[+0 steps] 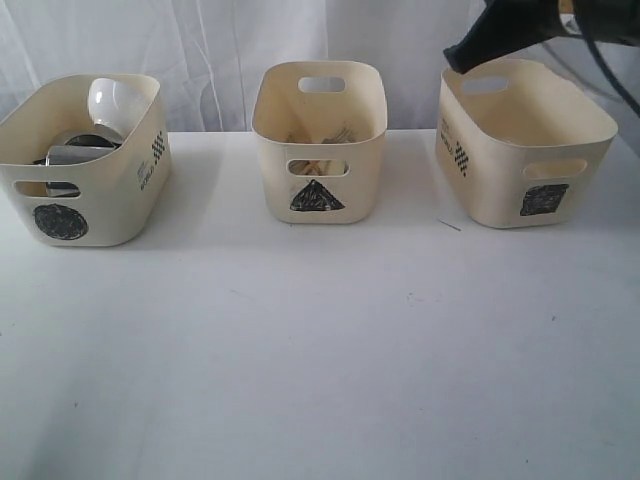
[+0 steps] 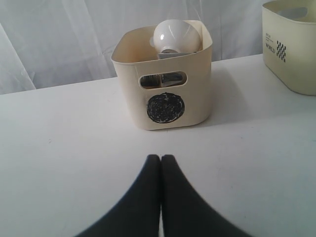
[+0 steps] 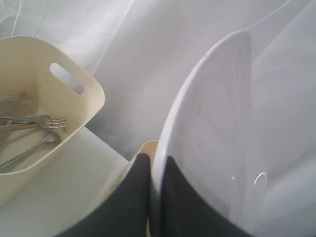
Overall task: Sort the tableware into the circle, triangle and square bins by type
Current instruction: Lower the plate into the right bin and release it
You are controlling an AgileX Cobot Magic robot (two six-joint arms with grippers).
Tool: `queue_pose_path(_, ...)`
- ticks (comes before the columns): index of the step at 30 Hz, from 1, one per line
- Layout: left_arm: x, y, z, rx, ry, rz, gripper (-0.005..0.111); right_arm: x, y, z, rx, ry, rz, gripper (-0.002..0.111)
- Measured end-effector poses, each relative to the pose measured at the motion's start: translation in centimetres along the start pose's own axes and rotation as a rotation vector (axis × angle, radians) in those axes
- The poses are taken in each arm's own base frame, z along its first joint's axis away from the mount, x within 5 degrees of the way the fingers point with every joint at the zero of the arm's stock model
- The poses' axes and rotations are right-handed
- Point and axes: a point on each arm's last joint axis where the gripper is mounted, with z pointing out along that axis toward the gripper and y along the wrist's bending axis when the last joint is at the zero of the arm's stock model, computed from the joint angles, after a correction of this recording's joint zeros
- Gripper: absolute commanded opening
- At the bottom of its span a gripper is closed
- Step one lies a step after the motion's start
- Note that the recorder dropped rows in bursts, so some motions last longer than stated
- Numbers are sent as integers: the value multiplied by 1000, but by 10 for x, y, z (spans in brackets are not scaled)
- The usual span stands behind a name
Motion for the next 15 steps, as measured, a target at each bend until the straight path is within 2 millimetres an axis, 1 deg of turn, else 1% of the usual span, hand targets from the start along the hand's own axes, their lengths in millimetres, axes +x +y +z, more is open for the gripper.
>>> queue_pose_path(4,0,0,0,0,0,0,0,6,9,29,-35,12,-1,0)
queue_pose_path(7,0,0,0,0,0,0,0,13,17,45,-60,29,-7,0)
queue_pose_path(11,0,0,0,0,0,0,0,27,26,61,-82,75,-9,0)
queue_pose_path(15,0,0,0,0,0,0,0,37,33,72,-98,106,-12,0)
